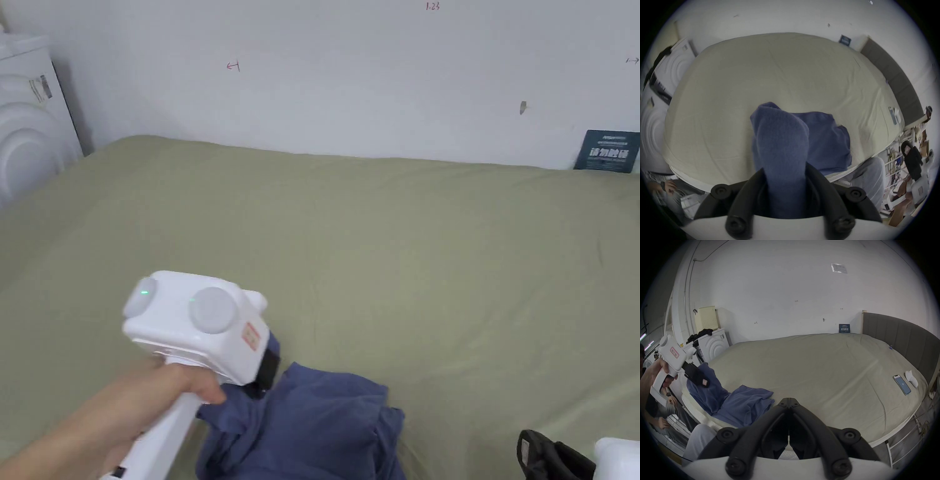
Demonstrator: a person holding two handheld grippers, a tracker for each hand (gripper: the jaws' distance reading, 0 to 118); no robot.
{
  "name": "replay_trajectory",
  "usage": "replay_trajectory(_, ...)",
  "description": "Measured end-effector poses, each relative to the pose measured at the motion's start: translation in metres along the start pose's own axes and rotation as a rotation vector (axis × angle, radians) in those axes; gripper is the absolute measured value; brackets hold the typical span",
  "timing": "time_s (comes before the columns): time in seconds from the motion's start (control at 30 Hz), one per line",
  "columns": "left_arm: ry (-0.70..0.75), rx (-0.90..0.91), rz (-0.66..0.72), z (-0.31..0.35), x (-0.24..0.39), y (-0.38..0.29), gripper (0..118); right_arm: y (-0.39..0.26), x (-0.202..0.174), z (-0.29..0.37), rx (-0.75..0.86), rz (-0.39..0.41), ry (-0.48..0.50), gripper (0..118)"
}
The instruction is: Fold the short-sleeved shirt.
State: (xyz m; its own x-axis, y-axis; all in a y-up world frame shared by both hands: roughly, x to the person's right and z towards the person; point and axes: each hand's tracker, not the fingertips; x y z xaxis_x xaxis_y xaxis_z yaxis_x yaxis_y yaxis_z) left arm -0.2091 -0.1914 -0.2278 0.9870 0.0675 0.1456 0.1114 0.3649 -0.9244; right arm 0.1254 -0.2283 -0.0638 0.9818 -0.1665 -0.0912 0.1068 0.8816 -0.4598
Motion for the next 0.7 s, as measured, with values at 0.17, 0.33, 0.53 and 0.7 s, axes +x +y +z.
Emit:
replay_trajectory(0.17,-0.063,-0.063,-0.025,-0.043,0.064,0.005,21,-0.006,0.018,0.004,0.0,-0.045,-0.038,2)
replay_trajectory(0.33,-0.338,-0.081,0.064,-0.064,0.089,0.009,118,-0.012,0.032,0.008,-0.015,-0.091,-0.068,2)
replay_trajectory(0.53,-0.368,0.055,0.133,-0.028,0.03,-0.001,107,-0.018,0.039,0.002,-0.041,-0.115,-0.08,2)
replay_trajectory(0.7,-0.407,0.093,0.208,-0.039,-0.018,-0.029,0,-0.019,0.034,-0.008,-0.062,-0.099,-0.068,2)
